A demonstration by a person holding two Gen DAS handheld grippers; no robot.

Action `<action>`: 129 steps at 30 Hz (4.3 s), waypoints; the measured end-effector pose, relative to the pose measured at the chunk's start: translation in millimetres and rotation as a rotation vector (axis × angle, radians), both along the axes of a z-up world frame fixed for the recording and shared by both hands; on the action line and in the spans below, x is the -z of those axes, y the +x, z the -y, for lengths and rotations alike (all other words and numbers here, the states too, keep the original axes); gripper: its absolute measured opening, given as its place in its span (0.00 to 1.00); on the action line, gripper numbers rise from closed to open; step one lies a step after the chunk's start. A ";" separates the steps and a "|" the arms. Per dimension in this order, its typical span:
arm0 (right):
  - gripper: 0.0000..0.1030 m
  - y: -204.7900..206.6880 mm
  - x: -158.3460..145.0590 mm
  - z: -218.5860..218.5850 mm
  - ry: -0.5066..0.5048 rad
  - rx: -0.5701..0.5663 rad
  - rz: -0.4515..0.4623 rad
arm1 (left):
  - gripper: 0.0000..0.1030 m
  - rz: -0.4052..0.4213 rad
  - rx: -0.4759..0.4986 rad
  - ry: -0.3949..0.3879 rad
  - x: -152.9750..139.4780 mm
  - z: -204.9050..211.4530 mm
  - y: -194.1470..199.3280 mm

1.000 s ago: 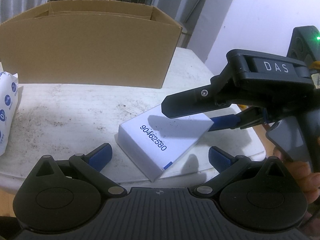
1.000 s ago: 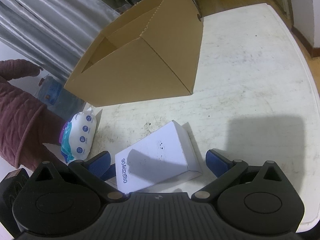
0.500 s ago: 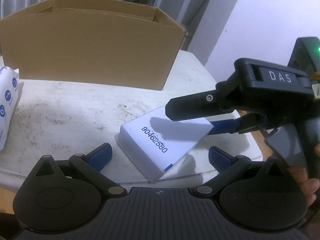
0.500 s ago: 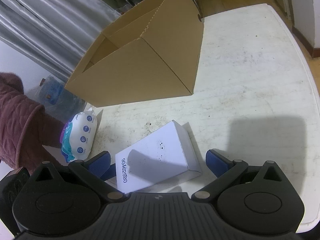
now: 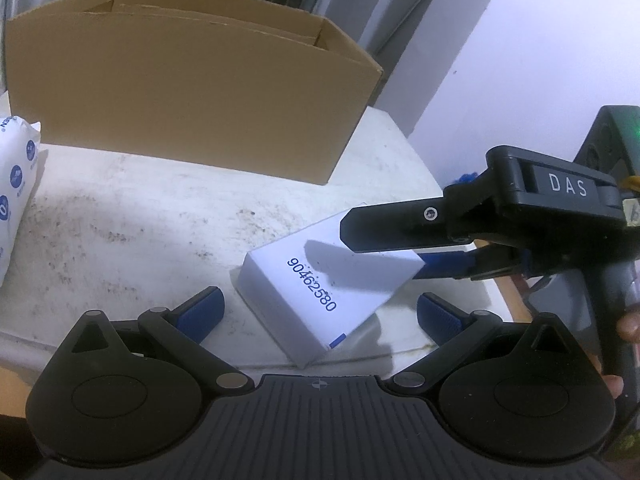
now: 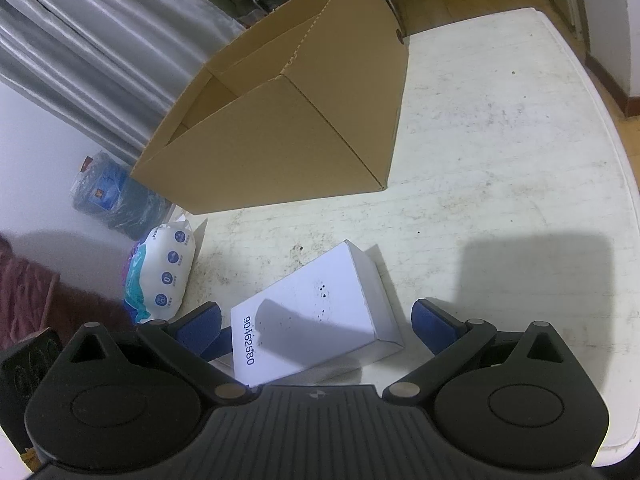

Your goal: Organize objects

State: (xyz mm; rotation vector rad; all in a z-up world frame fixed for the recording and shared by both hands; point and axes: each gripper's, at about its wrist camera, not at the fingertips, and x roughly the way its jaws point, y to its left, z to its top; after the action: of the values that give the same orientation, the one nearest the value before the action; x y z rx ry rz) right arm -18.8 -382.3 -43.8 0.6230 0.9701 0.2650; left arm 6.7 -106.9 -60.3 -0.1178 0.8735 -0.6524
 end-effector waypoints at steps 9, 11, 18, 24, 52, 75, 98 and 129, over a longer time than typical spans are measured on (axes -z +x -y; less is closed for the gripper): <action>0.96 -0.3 -7.6 -0.8 -0.039 0.046 0.007 | 0.92 0.095 0.047 0.121 1.1 17.1 -17.8; 0.92 -3.6 -9.7 -1.0 -0.055 0.045 0.022 | 0.89 0.106 0.048 0.150 1.4 21.4 -18.8; 0.69 -3.4 -2.3 1.0 -0.078 0.043 0.009 | 0.70 0.129 0.020 0.224 0.4 29.1 -15.9; 0.59 -4.4 1.9 -2.5 -0.065 0.018 0.016 | 0.68 0.119 -0.002 0.240 -0.8 30.7 -13.5; 0.62 -25.3 0.1 -7.7 -0.101 -0.006 0.043 | 0.78 0.132 -0.019 0.318 -2.2 45.6 -35.9; 0.63 -27.1 -15.1 -23.2 -0.153 0.008 0.033 | 0.78 0.082 -0.060 0.250 -12.2 36.8 -33.1; 0.63 -35.5 -44.4 -35.3 -0.152 0.001 0.087 | 0.78 0.119 -0.102 0.218 -39.5 23.1 -44.7; 0.63 -57.0 -76.4 -50.9 -0.146 -0.019 0.173 | 0.78 0.197 -0.165 0.197 -72.7 9.7 -69.1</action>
State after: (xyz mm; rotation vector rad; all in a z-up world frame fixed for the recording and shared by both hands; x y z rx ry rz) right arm -75.9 -331.4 32.7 0.4493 0.8206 0.2580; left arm -62.4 -116.6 12.4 0.0505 0.7246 -0.4135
